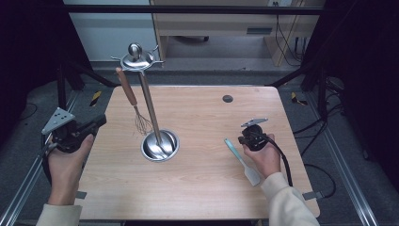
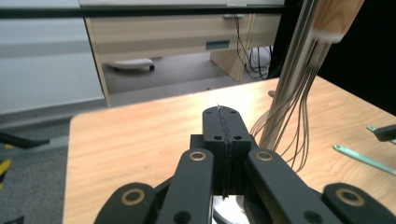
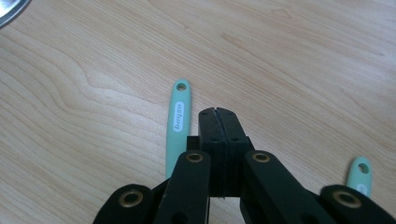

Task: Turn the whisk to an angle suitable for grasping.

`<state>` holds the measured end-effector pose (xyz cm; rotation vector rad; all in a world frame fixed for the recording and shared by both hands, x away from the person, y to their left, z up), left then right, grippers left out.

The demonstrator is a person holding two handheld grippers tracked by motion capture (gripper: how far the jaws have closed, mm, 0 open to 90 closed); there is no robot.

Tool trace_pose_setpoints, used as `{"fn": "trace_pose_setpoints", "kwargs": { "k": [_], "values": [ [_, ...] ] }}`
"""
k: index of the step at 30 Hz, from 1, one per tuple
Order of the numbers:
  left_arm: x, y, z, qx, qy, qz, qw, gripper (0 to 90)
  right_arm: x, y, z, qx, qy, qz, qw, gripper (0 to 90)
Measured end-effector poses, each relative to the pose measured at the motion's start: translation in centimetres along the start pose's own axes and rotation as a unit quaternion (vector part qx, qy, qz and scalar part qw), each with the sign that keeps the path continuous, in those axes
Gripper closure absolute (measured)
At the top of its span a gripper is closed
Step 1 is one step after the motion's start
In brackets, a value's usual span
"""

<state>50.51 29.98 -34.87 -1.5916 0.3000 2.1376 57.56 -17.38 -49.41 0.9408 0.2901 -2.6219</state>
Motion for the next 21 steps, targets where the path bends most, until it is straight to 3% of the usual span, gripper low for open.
{"fn": "trace_pose_setpoints", "kwargs": {
  "k": [7,15,21],
  "values": [
    [2.7,0.3,-0.9,-0.011,-0.021,0.006,0.9997,75.0,0.5,0.4,-0.8,0.000,-0.004,-0.007,1.0000,90.0],
    [5.5,1.3,-2.3,-0.032,-0.058,-0.004,0.9978,43.4,0.9,0.7,-1.5,0.004,-0.011,-0.004,0.9999,90.0],
    [7.9,2.0,-3.5,-0.024,-0.077,-0.004,0.9968,21.6,0.9,0.9,-1.9,0.006,-0.012,-0.006,0.9999,90.0]
  ]
}}
Point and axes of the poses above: each handheld gripper's, and its own axes: z roughly backward along the jaws, x roughly out of its underside, y roughly to its right, the point moved 6 cm from there along -z, roughly forward along the jaws, and after that the axes turned 9 degrees about -z, right-handed, at the moved point
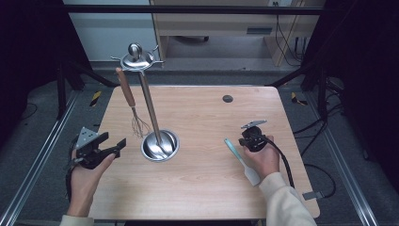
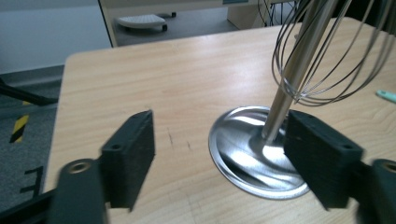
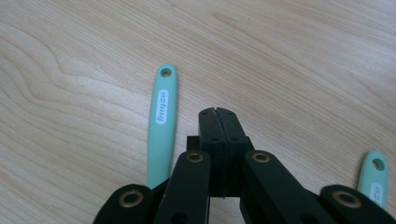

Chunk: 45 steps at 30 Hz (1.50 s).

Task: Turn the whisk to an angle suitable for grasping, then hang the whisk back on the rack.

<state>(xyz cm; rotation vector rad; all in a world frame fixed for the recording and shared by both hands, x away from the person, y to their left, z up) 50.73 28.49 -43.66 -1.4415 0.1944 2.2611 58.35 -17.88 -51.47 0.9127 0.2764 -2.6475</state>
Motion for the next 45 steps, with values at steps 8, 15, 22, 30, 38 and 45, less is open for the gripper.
{"fn": "trace_pose_setpoints", "kwargs": {
  "k": [8,15,22,30,38,45],
  "values": [
    [2.8,0.8,-1.6,0.016,-0.028,-0.021,0.9993,9.7,0.0,0.1,-0.5,0.000,-0.005,-0.006,1.0000,90.0],
    [4.4,0.4,-1.9,0.010,-0.041,-0.013,0.9990,7.8,0.0,-0.1,-1.1,-0.002,-0.006,-0.007,1.0000,90.0],
    [5.0,0.1,-1.9,0.007,-0.043,-0.006,0.9990,7.6,0.1,-0.3,-1.6,-0.005,-0.008,-0.015,0.9998,90.0],
    [5.3,0.1,-1.9,0.009,-0.047,-0.006,0.9988,7.4,0.2,-0.2,-2.0,-0.003,-0.011,-0.016,0.9998,90.0],
    [5.2,0.2,-1.8,0.012,-0.045,-0.008,0.9989,7.4,0.2,-1.3,-2.3,-0.010,-0.011,-0.005,0.9999,90.0],
    [5.2,0.2,-1.8,0.013,-0.046,-0.009,0.9988,7.4,0.2,-1.9,-2.5,-0.012,-0.013,-0.001,0.9998,90.0]
  ]
}}
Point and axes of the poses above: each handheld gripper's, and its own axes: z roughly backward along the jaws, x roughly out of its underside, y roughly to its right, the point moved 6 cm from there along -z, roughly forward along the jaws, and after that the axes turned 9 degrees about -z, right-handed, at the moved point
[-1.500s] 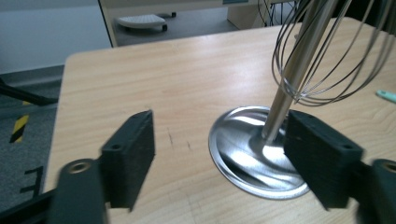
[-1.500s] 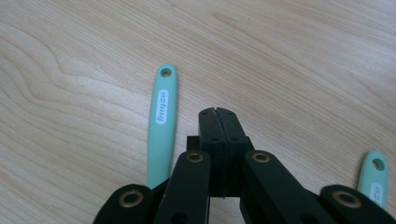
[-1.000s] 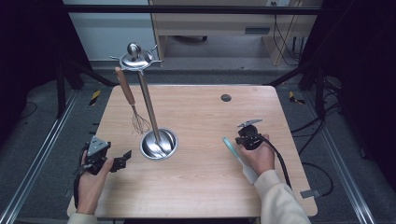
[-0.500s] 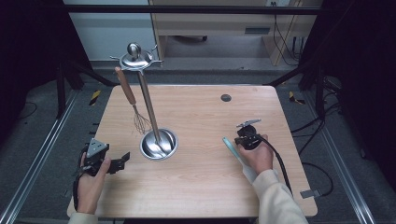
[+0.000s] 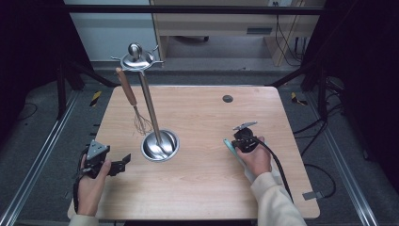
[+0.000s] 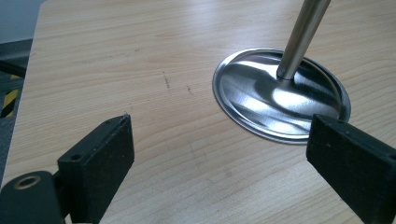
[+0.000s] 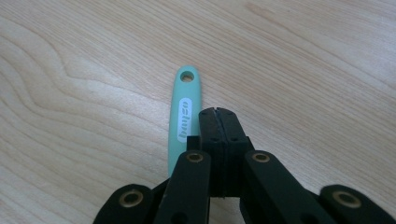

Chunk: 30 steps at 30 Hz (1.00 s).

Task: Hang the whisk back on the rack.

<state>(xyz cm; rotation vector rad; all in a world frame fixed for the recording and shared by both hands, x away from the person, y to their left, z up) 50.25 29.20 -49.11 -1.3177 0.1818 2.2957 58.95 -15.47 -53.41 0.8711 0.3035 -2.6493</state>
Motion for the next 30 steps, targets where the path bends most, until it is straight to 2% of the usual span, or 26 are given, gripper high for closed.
{"fn": "trace_pose_setpoints", "kwargs": {
  "k": [10,17,19,24,30],
  "values": [
    [0.0,0.2,-0.1,0.003,-0.003,-0.003,1.0000,7.4,0.3,-2.1,0.1,-0.018,-0.009,0.034,0.9992,90.0],
    [0.1,0.1,-0.1,0.002,-0.004,-0.004,1.0000,7.4,0.7,-3.4,0.3,-0.034,-0.019,0.059,0.9975,90.0],
    [0.1,0.1,-0.1,0.002,-0.005,-0.004,1.0000,7.4,0.9,-3.9,0.4,-0.043,-0.024,0.072,0.9962,90.0],
    [0.1,0.1,-0.1,0.002,-0.004,-0.004,1.0000,7.4,0.8,-4.7,1.1,-0.041,-0.033,0.108,0.9928,90.0],
    [0.1,0.0,-0.1,0.003,-0.006,-0.002,1.0000,7.4,0.3,-5.4,2.1,-0.045,-0.051,0.136,0.9884,90.0]
  ]
}}
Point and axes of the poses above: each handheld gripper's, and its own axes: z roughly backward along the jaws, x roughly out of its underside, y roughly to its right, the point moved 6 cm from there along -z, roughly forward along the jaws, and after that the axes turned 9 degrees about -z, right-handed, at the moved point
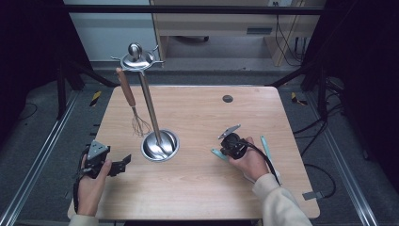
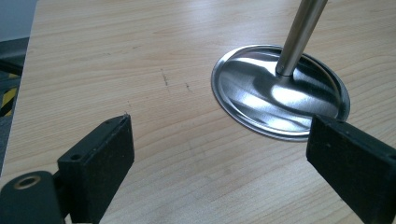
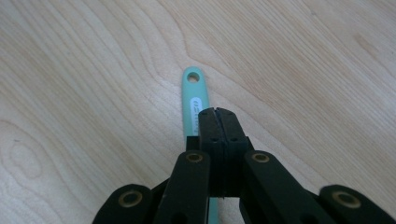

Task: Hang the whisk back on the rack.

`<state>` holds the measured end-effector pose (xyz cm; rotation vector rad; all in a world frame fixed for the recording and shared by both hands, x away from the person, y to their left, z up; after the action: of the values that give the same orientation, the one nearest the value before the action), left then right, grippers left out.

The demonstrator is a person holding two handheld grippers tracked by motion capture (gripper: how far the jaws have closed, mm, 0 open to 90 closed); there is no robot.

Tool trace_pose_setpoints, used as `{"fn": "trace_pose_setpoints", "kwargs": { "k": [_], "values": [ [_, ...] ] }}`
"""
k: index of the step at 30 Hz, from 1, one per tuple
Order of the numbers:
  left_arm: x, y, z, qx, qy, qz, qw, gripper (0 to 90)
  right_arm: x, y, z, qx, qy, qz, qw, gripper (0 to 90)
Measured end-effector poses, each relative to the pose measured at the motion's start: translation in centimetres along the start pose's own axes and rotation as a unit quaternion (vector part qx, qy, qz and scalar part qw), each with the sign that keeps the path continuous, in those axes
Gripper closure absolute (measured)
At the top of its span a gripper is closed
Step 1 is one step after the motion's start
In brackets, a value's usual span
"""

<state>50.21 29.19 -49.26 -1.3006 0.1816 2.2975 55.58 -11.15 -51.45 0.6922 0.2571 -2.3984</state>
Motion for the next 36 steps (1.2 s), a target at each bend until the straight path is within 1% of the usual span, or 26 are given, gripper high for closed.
{"fn": "trace_pose_setpoints", "kwargs": {
  "k": [2,5,12,15,17,19,25,28,29,31,33,36],
  "values": [
    [0.0,-0.1,0.0,-0.002,0.001,0.000,1.0000,7.4,-0.1,-0.2,0.2,0.000,-0.007,0.011,0.9999,90.0],
    [0.1,-0.2,0.1,-0.001,-0.001,0.001,1.0000,7.4,-0.3,-0.3,0.3,0.002,-0.019,0.019,0.9996,90.0],
    [0.3,-0.5,0.1,-0.003,0.000,0.008,1.0000,7.3,-0.4,-0.5,0.1,0.000,-0.055,0.035,0.9979,83.5],
    [0.4,-0.6,0.2,-0.002,-0.001,0.009,1.0000,7.3,-0.5,-0.6,0.0,0.000,-0.066,0.038,0.9971,80.6],
    [0.4,-0.6,0.1,-0.002,0.000,0.011,0.9999,7.3,-0.7,-0.6,-0.1,-0.002,-0.072,0.044,0.9964,78.6],
    [0.4,-0.6,0.1,-0.002,0.000,0.011,0.9999,7.3,-0.7,-0.6,-0.3,0.000,-0.082,0.045,0.9956,76.2],
    [0.4,-0.6,0.1,-0.001,-0.002,0.009,1.0000,7.3,-0.8,-0.5,-0.7,-0.007,-0.107,0.051,0.9929,70.4],
    [0.4,-0.6,0.1,-0.001,-0.002,0.010,0.9999,7.3,-0.8,-0.5,-0.9,-0.010,-0.117,0.050,0.9918,69.0],
    [0.4,-0.6,0.1,-0.001,-0.002,0.009,1.0000,7.3,-0.8,-0.5,-0.9,-0.009,-0.121,0.053,0.9911,68.5],
    [0.4,-0.5,0.1,-0.001,-0.001,0.008,1.0000,7.3,-0.8,-0.5,-1.1,-0.009,-0.126,0.050,0.9907,68.2],
    [0.4,-0.5,0.1,-0.001,-0.002,0.008,1.0000,7.3,-0.9,-0.4,-1.2,-0.009,-0.129,0.057,0.9899,68.1],
    [0.4,-0.6,0.1,-0.001,-0.002,0.009,1.0000,7.3,-1.0,-0.4,-1.4,-0.008,-0.137,0.055,0.9890,68.1]
  ]
}}
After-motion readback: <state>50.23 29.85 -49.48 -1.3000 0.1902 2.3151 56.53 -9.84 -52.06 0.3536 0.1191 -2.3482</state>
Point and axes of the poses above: each handheld gripper's, and its own axes: z roughly backward along the jaws, x roughly out of its underside, y roughly to its right, the point moved 6 cm from there along -z, roughly forward along the jaws, and after that the axes turned 9 degrees about -z, right-handed, at the moved point
